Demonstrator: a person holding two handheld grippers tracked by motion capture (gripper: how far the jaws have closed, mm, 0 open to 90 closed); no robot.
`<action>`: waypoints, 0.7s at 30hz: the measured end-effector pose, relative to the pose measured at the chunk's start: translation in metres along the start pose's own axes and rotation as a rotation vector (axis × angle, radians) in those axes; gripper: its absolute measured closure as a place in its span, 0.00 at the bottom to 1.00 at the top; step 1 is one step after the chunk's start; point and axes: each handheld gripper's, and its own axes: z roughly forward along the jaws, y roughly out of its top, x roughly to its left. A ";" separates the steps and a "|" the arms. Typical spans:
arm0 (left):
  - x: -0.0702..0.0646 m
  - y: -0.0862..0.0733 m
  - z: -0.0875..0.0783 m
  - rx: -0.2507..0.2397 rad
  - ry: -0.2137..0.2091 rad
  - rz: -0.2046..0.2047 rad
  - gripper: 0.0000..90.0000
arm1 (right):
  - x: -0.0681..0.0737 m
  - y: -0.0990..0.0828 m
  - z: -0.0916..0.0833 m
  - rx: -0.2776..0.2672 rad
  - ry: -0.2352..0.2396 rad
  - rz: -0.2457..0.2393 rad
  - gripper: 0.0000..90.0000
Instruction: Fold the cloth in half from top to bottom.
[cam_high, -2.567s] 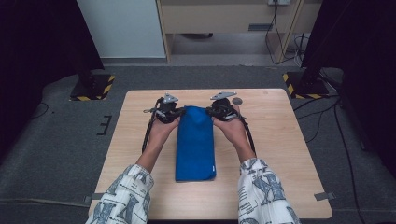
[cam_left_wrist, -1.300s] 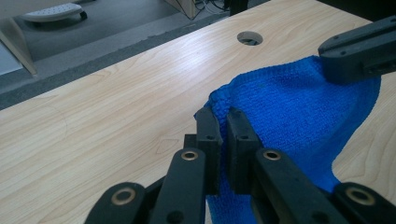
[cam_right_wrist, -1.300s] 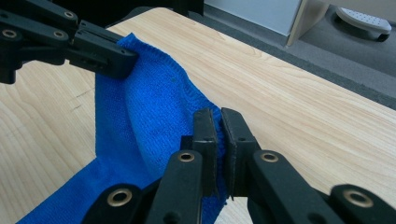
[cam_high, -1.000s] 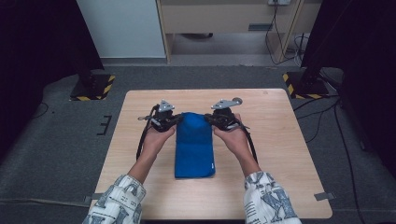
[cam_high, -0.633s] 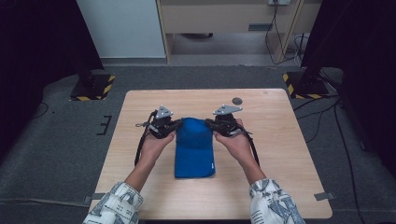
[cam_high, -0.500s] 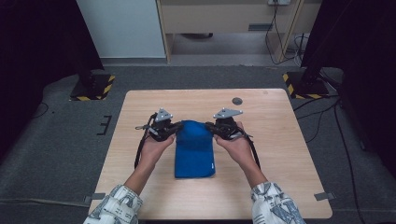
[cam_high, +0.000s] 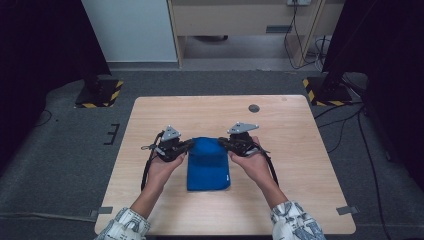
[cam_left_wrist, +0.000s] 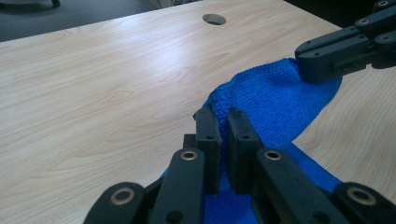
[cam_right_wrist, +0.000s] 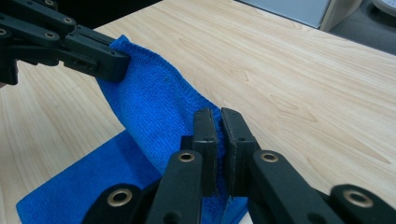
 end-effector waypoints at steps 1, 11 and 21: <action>-0.001 -0.002 0.000 0.002 0.001 0.004 0.94 | 0.002 -0.001 0.001 0.002 0.004 -0.002 0.95; -0.003 -0.014 -0.003 0.006 0.003 -0.037 0.72 | 0.010 -0.011 0.003 0.016 0.024 -0.007 0.95; -0.004 -0.006 -0.014 -0.059 0.002 -0.073 0.45 | 0.016 -0.017 0.005 0.034 0.044 -0.023 0.95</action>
